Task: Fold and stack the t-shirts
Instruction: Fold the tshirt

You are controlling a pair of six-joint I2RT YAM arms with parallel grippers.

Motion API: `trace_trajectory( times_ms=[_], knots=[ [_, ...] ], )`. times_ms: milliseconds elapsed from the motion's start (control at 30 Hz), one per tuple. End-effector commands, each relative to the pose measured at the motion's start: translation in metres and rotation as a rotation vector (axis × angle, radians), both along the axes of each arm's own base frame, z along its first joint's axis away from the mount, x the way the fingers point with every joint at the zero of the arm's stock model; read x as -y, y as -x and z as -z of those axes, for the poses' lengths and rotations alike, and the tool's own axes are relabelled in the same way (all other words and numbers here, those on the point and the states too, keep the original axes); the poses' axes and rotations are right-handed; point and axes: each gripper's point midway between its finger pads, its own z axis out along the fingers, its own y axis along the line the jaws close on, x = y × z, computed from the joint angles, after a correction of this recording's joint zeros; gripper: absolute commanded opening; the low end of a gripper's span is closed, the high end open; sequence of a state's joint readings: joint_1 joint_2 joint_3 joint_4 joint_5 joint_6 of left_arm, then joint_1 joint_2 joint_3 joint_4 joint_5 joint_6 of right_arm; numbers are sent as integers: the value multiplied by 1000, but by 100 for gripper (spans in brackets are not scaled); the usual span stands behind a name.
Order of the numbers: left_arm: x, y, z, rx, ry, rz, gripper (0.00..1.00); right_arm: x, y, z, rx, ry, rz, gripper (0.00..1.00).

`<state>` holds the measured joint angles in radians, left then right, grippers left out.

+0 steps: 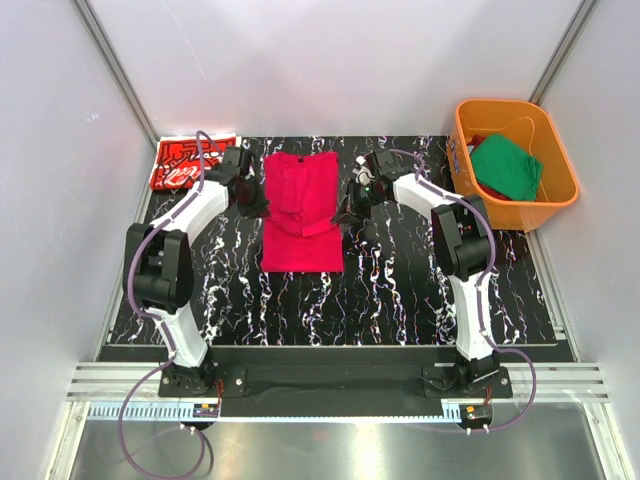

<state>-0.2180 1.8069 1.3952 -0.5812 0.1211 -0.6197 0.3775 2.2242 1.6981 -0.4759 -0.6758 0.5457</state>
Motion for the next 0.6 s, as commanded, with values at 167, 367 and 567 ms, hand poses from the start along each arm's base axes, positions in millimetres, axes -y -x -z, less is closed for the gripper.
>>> trace_trajectory(
  times_ms=[167,367,567],
  knots=[
    [-3,-17,-11,27,-10,-9,0,-3,-23,-16,48,-72,-15,0],
    [-9,-16,1,-3,-24,-35,0,-2,-31,-12,40,-81,-11,2],
    [-17,-22,13,-33,-56,-62,1,-3,-39,-4,27,-85,-15,11]
  ],
)
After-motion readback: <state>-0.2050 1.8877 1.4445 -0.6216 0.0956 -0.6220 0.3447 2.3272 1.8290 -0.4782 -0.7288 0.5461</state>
